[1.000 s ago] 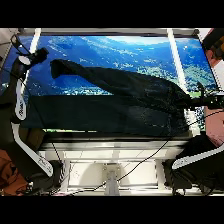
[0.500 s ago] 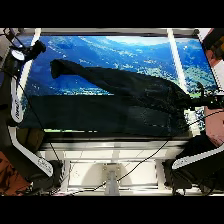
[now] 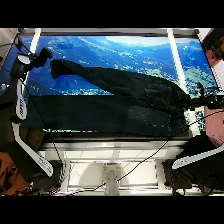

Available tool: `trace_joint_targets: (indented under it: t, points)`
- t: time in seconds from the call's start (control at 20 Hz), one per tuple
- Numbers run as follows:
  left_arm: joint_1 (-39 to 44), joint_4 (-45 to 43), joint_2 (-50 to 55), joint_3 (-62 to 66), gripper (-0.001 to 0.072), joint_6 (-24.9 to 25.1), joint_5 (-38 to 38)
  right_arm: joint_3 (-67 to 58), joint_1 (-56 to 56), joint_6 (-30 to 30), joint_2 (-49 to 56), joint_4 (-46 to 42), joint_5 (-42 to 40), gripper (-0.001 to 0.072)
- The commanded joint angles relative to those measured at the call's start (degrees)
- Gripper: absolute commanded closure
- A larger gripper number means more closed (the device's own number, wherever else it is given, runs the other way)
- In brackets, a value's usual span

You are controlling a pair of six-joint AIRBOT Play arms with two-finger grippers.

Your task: Fold the clothes and pants, and hang the long-sleeved shirts on hangers.

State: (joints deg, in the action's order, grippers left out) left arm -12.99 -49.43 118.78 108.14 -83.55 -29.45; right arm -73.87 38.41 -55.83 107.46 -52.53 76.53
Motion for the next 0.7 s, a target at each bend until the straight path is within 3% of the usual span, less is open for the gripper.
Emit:
trace_joint_targets:
  t: [0.0, 0.2, 0.45, 0.65]
  points:
    - [-1.1, 4.1, 3.0, 0.0, 0.0146, -0.7, -0.8, -0.1, 0.0, 0.0, 0.0, -9.6, -3.4, 0.0656]
    - [-3.1, 4.1, 3.1, 0.1, 0.0085, -0.7, -1.8, -0.1, 0.0, 0.0, 0.0, -9.6, -3.4, 0.0656]
    - [-4.7, 2.0, 5.1, 0.0, 0.0061, -0.7, -10.7, -0.1, 0.0, 0.0, 0.0, -9.6, -3.5, 0.0656]
    - [-3.4, 3.5, 5.6, 0.2, 0.0058, 2.2, -6.3, -0.1, 0.0, 0.0, 0.0, -9.6, -3.5, 0.0656]
